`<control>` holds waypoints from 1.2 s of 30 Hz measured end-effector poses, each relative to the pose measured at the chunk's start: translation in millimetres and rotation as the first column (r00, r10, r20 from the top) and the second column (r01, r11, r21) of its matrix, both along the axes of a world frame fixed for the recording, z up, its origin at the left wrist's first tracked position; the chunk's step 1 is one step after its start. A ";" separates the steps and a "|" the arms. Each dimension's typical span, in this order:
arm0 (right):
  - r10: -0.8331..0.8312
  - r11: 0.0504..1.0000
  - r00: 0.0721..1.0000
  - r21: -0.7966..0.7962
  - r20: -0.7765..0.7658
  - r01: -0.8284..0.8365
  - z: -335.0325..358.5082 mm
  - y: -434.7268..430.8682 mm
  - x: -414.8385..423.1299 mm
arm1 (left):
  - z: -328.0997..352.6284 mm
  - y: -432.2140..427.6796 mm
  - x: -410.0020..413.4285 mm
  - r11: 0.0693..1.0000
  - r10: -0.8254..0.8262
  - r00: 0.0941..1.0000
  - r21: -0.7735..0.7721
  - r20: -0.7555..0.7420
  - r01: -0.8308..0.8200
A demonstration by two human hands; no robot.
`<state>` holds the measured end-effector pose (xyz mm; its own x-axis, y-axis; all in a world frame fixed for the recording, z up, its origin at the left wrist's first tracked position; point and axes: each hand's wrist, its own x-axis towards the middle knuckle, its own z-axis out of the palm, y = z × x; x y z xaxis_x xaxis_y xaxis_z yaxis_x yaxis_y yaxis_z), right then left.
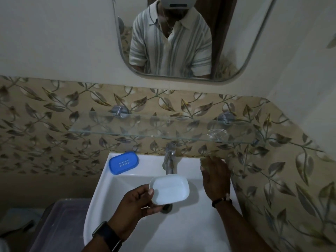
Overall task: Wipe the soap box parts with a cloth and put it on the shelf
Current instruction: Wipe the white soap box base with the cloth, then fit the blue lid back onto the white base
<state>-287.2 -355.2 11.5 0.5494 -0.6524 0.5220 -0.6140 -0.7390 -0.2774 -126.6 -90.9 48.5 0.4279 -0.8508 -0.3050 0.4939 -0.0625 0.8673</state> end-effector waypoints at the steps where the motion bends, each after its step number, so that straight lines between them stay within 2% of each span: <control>1: 0.027 0.999 0.999 -0.032 0.046 -0.025 5.1 4.8 8.1 | -0.8 3.3 2.7 1.000 0.011 1.000 -0.004 -0.004 -0.011; 6: 0.325 0.928 0.925 -0.252 0.194 -0.274 39.8 40.4 65.4 | -11.9 30.7 23.8 0.994 0.103 0.994 -0.020 -0.026 -0.104; 9: 0.534 0.815 0.835 -0.343 0.132 -0.467 53.2 64.4 106.2 | -16.1 56.5 38.4 0.980 0.195 0.979 -0.014 -0.061 -0.197; 14: 0.662 0.707 0.749 -0.351 0.024 -0.614 58.5 105.8 169.4 | -15.9 98.1 52.7 0.939 0.343 0.933 0.018 -0.107 -0.343; 18: 0.684 0.700 0.728 -0.241 -0.046 -0.672 42.2 123.6 204.5 | -12.0 122.0 58.5 0.906 0.421 0.898 0.022 -0.128 -0.422; 23: 0.629 0.772 0.751 0.040 -0.202 -0.635 10.7 133.5 235.2 | -3.8 145.3 64.5 0.872 0.486 0.861 0.017 -0.147 -0.489; 25: 0.600 0.793 0.740 0.103 -0.305 -0.600 -6.2 132.1 238.7 | -2.2 151.1 65.4 0.865 0.498 0.856 0.021 -0.139 -0.501; 27: 0.565 0.813 0.673 0.183 -0.477 -0.553 -24.4 130.6 236.4 | -1.3 156.2 66.1 0.864 0.502 0.858 0.035 -0.111 -0.502; 29: 0.503 0.843 0.612 0.192 -0.610 -0.502 -39.5 130.5 231.1 | -1.5 160.4 66.9 0.865 0.502 0.860 0.051 -0.086 -0.500; 32: 0.482 0.859 0.661 0.159 -0.575 -0.487 -43.7 132.6 228.2 | -3.0 164.2 68.4 0.863 0.505 0.861 0.057 -0.063 -0.502; 36: 0.436 0.881 0.674 0.132 -0.596 -0.453 -35.1 136.0 227.0 | -4.4 164.7 71.4 0.860 0.511 0.858 0.057 -0.059 -0.508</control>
<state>-60.1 -219.2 -23.6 0.9705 -0.2409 -0.0005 -0.2406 -0.9694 0.0486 -55.2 73.9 44.1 0.7746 -0.5069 -0.3782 0.5250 0.1819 0.8315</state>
